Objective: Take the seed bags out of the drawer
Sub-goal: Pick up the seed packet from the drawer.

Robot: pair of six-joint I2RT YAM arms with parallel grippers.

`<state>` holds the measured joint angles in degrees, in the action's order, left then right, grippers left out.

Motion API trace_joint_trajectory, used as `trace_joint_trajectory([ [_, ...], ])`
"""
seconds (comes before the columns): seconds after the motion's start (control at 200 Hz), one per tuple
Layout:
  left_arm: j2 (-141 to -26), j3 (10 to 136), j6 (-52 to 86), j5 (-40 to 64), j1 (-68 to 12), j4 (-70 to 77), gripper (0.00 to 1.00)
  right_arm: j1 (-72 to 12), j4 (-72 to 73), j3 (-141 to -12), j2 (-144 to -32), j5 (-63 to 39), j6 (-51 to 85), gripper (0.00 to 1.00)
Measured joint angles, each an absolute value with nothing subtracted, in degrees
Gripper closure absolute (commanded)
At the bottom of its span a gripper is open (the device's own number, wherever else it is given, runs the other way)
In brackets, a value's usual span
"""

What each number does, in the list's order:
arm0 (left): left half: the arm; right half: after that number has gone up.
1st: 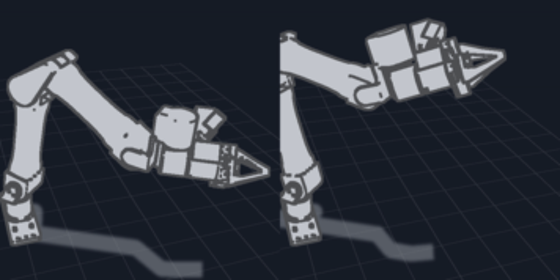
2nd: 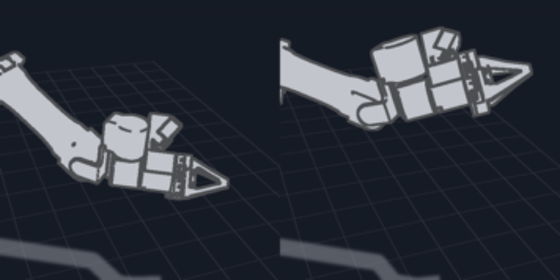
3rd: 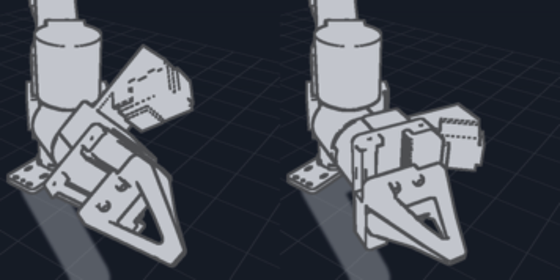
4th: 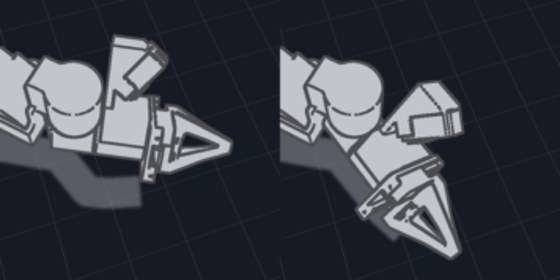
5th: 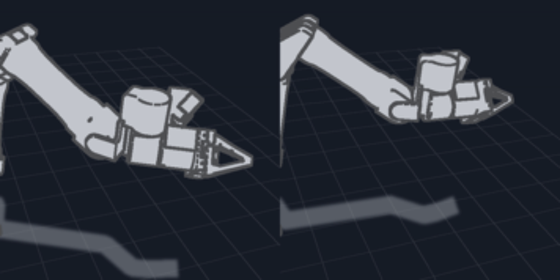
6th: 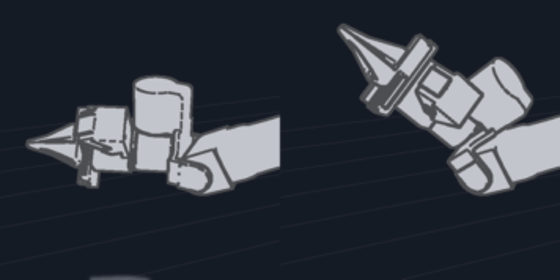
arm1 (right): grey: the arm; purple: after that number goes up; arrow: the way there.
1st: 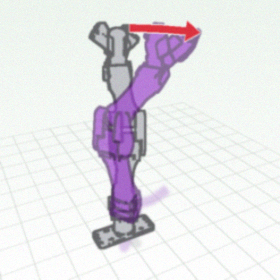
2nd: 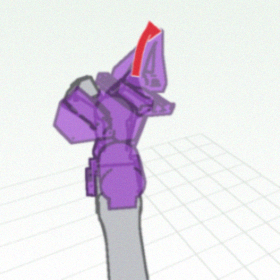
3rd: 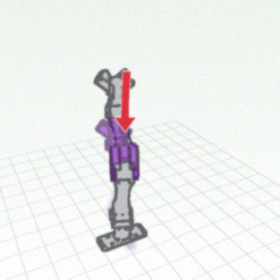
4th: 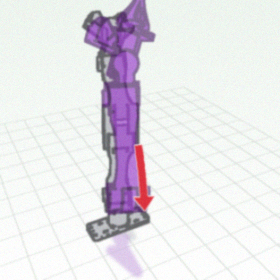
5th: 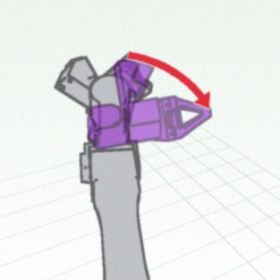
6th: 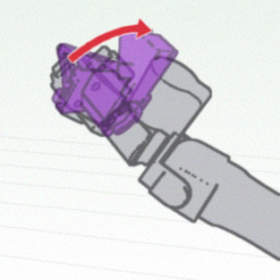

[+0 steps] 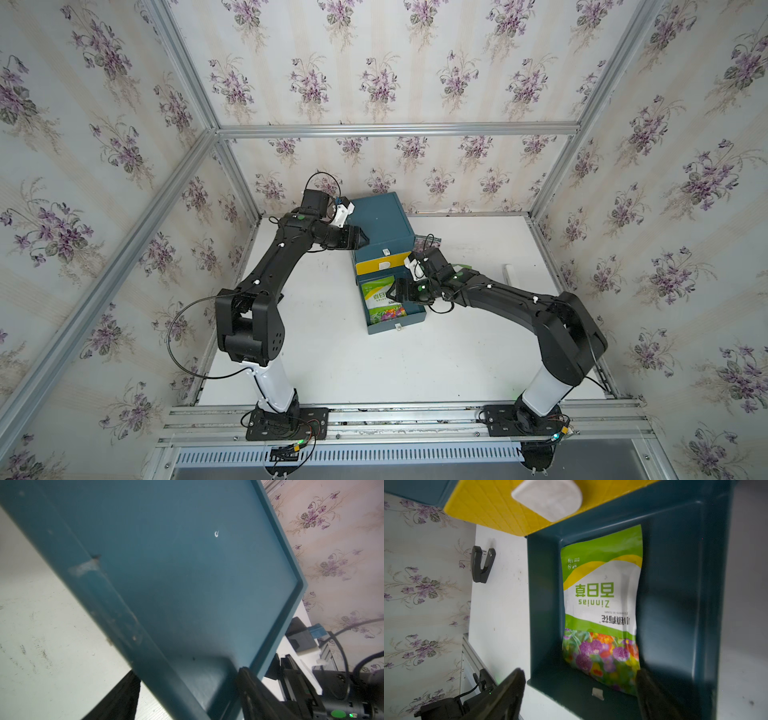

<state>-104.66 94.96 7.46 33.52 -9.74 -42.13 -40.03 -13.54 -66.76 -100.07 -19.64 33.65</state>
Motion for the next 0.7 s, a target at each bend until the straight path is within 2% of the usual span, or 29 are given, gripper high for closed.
trace_joint_trajectory([
  [0.105, -104.7, 95.0, 7.5, 33.6, -9.7, -42.1, 0.24, -39.9, -14.1, -69.9, -103.8, -18.7, 32.5, 0.13],
  [0.305, -105.0, 95.3, 7.5, 33.7, -9.7, -42.2, 0.24, -39.8, -15.5, -74.0, -109.2, -15.8, 30.9, 0.23],
  [0.699, -105.8, 96.4, 7.5, 33.7, -9.7, -42.5, 0.24, -39.9, -15.5, -74.8, -113.5, -12.7, 30.1, 0.32],
])
